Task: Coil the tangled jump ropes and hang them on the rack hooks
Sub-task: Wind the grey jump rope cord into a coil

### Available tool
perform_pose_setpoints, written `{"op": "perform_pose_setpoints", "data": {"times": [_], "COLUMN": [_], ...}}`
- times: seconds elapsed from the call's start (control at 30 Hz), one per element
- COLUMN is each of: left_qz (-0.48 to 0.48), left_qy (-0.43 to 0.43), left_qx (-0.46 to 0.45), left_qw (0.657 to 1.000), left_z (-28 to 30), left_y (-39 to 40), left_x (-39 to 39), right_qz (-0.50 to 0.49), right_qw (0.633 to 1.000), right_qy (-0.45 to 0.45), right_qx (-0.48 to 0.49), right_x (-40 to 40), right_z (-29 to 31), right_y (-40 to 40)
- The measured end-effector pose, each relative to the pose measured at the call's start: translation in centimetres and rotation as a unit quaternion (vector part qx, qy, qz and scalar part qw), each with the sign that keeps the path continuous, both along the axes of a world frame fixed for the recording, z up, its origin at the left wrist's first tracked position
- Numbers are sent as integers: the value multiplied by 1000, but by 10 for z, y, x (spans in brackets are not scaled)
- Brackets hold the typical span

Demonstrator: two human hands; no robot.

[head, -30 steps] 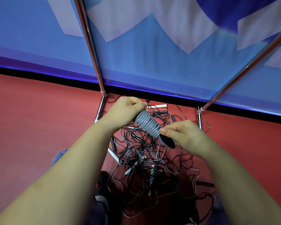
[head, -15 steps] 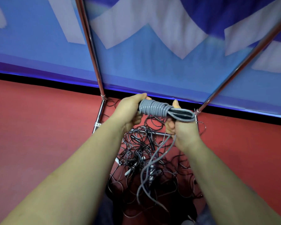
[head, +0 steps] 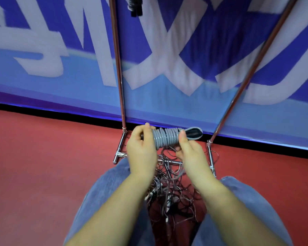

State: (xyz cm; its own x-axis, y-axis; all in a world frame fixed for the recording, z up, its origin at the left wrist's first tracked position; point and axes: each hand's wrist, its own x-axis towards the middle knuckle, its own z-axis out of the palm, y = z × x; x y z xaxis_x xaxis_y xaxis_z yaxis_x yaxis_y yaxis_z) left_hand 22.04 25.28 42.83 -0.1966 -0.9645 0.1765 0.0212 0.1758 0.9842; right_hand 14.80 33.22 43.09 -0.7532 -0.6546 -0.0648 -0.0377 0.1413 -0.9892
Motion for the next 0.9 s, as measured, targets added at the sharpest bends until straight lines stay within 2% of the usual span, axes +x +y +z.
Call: {"op": "perform_pose_setpoints", "data": {"times": [0.1,0.17,0.27,0.33,0.37,0.4,0.47,0.57,0.6,0.63,0.67,0.77,0.83,0.9], "left_qz": [8,9,-51,-154,-226,-306,-450,-626,-657,-668,-656,-551,-487,-423], "left_qy": [-18,-31,-8,-20,-24,-22,-49,-180,-193,-188,-175,-133,-145,-158], "left_qx": [-163,-210,-145,-39,40,134,270,258,248,234,209,105,14,-44], "left_qw": [986,977,988,987,973,942,850,714,685,681,704,817,861,891], "left_z": [25,40,74,95,109,122,148,174,179,184,186,194,197,200], "left_y": [14,22,31,31,32,32,27,16,15,18,21,38,47,53], "left_x": [23,33,41,45,51,56,67,72,72,72,71,74,77,78], "right_qz": [-12,0,12,21,31,47,93,180,199,206,201,160,123,72], "right_qw": [979,961,959,967,970,973,976,979,977,975,976,979,979,978], "right_qy": [-168,-225,-223,-192,-175,-160,-125,-19,19,46,64,109,158,191], "right_qx": [-114,-159,-176,-166,-164,-162,-152,-97,-79,-67,-62,-61,-49,-38], "right_x": [20,26,27,24,23,21,19,26,31,36,39,48,57,67], "right_z": [26,45,76,93,104,114,134,159,166,172,178,191,198,204], "right_y": [11,20,35,44,51,58,72,79,79,77,76,77,80,80]}}
